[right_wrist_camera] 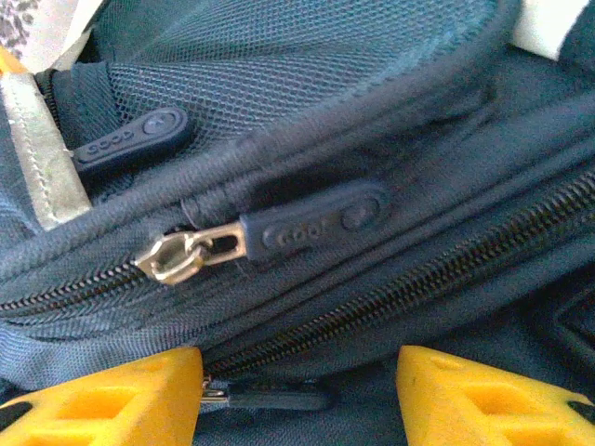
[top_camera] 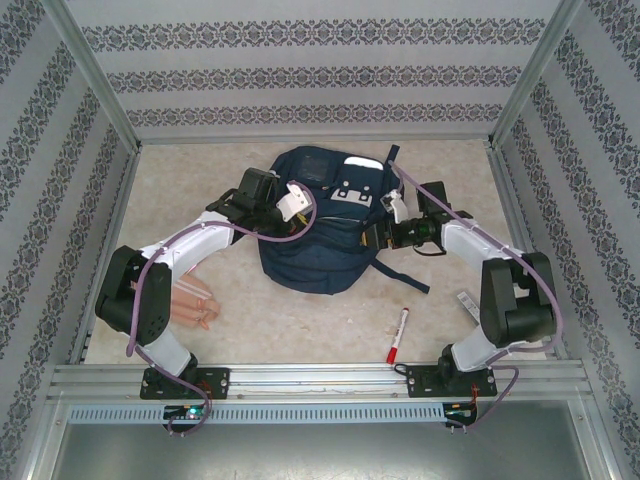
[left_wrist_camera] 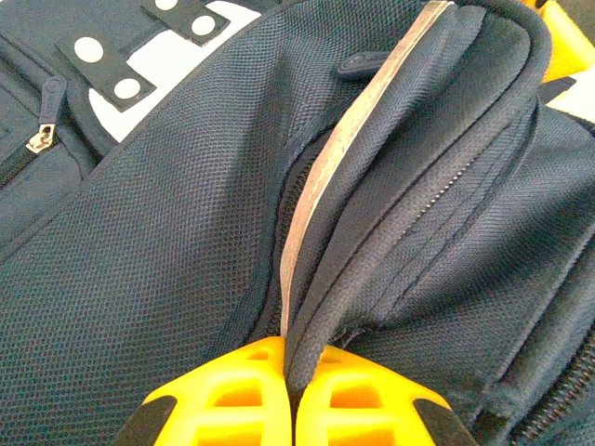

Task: Pack books, pencil case, and school supplies into a backpack

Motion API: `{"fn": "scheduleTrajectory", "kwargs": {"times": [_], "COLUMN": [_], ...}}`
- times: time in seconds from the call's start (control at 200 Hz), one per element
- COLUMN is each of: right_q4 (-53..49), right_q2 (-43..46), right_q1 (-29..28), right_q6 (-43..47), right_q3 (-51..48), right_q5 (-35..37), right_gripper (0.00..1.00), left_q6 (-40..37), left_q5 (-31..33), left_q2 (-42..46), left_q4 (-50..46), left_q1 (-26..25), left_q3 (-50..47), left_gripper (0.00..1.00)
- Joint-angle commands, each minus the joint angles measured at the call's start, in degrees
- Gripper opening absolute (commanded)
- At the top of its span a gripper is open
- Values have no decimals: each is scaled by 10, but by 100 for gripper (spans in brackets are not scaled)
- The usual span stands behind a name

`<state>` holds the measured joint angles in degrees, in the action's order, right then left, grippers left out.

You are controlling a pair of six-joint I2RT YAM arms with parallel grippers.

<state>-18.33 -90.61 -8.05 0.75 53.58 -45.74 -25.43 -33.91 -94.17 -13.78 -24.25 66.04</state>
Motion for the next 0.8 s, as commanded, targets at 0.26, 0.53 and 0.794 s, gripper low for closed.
{"fn": "scheduleTrajectory", "kwargs": {"times": [0.26,0.53,0.794], "right_q4": [-93,-143,-124], "right_q2": [-8,26,21], "right_q1": [-13,-18,-35], "right_q6": [206,511,557], "right_q3": [48,5,3], "right_q5": [-99,-17,66], "right_gripper": [53,52,36], "left_q6": [25,-12,0], "left_q5": [-47,-50,-52], "left_q2": [13,19,20], "left_q4": [26,-4,18], "left_q1": [6,6,6], "left_q3": [29,36,21], "left_gripper": [0,0,0]}}
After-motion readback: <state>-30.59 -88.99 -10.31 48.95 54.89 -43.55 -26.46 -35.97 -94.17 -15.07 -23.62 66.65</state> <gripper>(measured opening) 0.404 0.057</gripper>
